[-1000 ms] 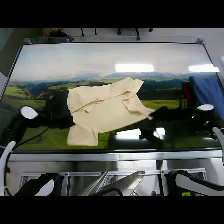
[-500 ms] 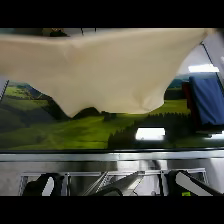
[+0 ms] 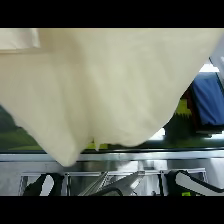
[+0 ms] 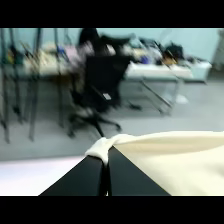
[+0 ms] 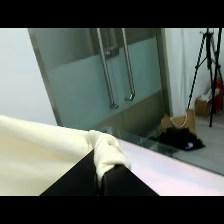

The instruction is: Fold the shirts.

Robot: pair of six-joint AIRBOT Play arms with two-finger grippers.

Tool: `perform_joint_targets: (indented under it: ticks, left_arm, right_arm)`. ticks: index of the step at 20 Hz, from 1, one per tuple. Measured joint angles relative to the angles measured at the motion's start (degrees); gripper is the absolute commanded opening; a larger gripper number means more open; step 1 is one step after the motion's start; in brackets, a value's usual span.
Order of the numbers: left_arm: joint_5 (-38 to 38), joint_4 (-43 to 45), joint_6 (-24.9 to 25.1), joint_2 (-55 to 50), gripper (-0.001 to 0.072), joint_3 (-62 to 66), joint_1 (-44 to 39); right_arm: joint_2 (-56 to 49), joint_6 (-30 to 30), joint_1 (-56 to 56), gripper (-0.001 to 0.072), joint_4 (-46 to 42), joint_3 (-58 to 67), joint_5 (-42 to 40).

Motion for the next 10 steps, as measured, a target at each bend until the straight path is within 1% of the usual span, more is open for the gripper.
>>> perform_joint_targets:
  ticks: [2,3,6,9,10]
  left_arm:
    - [-0.4,-1.9,1.9,-4.7,0.0013,-4.9,-2.5]
    - [-0.2,-1.1,2.8,-7.3,0.0013,-7.5,-4.7]
    - [4.2,7.5,4.4,-16.7,0.0012,-14.7,-14.2]
    - [11.3,17.9,4.5,-28.3,0.0013,-18.3,-22.1]
    - [12.9,19.9,4.4,-32.1,0.0015,-18.0,-23.5]
  right_arm:
    - [-4.0,0.2,4.7,0.0020,-4.3,-3.1,0.0]
    - [-6.4,0.2,7.4,0.0020,-7.2,-4.7,-0.5]
    - [-15.6,0.2,15.3,0.0020,-16.7,-8.6,-4.6]
    - [-26.0,0.2,20.3,0.0020,-23.7,-10.0,-12.4]
    - [-29.2,0.2,21.3,0.0037,-25.0,-10.3,-15.8]
